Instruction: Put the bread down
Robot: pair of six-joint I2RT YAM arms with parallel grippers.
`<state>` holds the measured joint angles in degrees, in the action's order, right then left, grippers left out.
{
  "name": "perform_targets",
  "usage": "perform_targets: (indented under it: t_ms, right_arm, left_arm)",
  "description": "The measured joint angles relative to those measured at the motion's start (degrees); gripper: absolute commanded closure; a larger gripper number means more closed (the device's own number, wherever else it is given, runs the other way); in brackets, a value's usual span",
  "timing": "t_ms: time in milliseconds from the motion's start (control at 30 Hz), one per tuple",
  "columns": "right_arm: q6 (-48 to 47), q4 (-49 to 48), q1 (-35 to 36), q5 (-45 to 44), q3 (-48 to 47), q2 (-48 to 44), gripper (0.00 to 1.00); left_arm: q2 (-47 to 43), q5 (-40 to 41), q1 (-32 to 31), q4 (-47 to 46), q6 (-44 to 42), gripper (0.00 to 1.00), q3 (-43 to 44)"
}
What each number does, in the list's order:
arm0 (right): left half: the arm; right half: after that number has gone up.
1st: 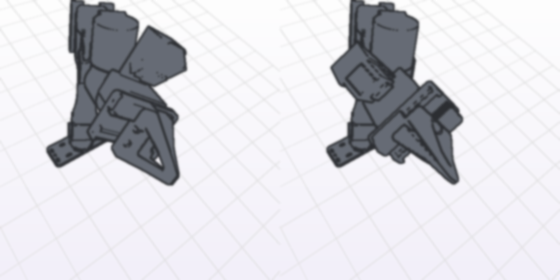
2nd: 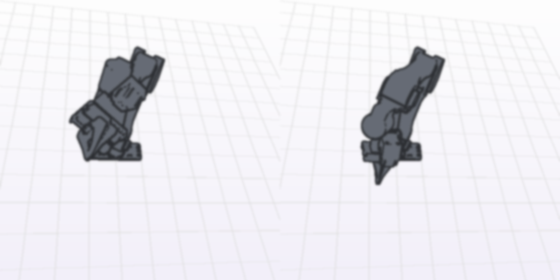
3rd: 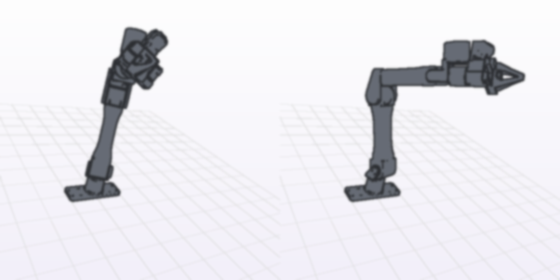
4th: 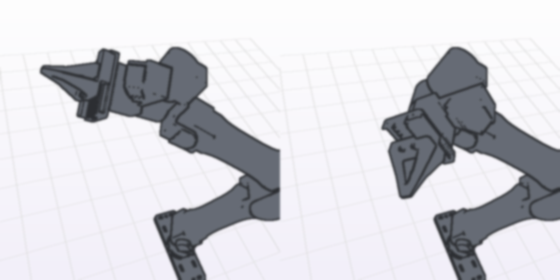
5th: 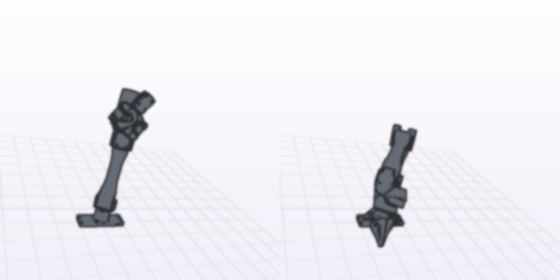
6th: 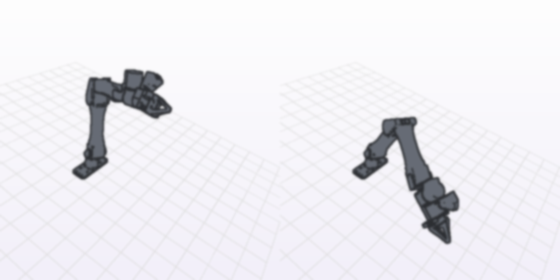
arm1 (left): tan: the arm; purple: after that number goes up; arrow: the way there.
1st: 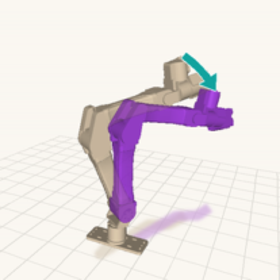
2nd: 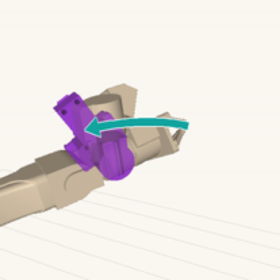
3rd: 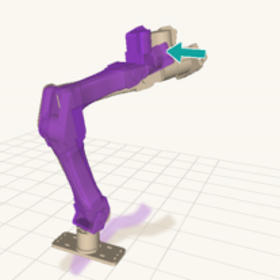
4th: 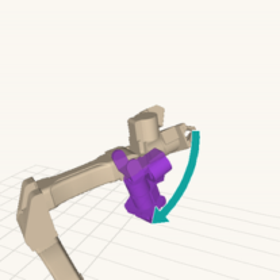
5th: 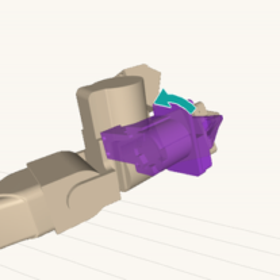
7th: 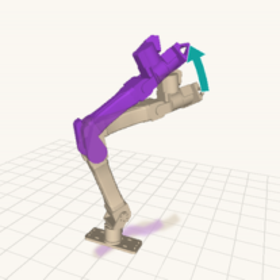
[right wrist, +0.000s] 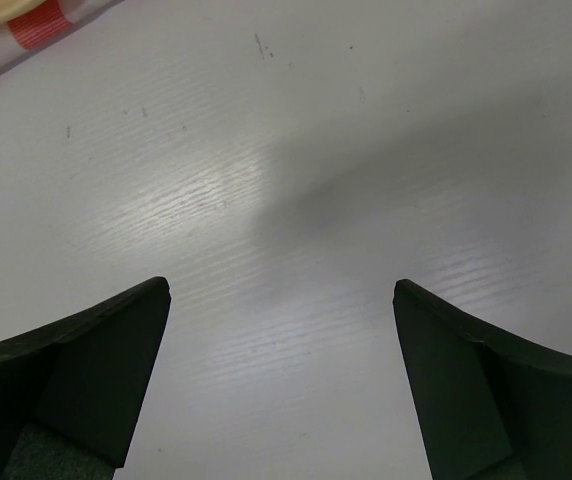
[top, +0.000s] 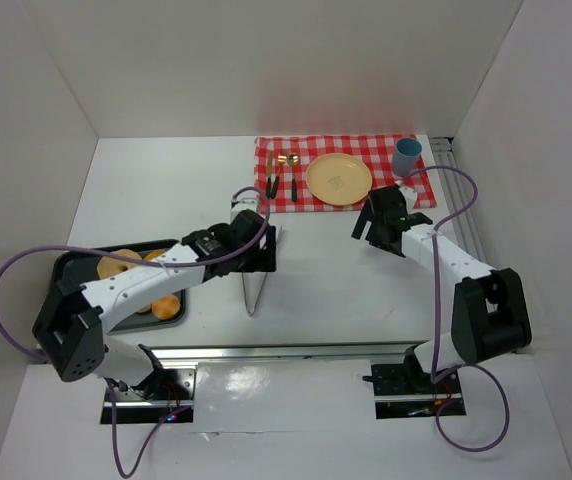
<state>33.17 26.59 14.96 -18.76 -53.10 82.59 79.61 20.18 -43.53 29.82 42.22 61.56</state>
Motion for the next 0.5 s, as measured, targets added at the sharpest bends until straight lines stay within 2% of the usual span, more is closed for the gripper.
perform_targets:
  t_ms: [200, 500]
  right_arm:
    - [-0.48, -1.86, -0.37, 4.72, 0.76, -1.16, 0.0]
    - [-1.31, -2.56, -0.5, 6.05, 0.76, -1.16, 0.0]
  left_arm:
    - [6.91, 1.05, -3.98, 0.02, 6.19, 0.0, -0.63]
    - [11.3, 2.03, -3.89, 0.07, 10.47, 0.0, -2.99]
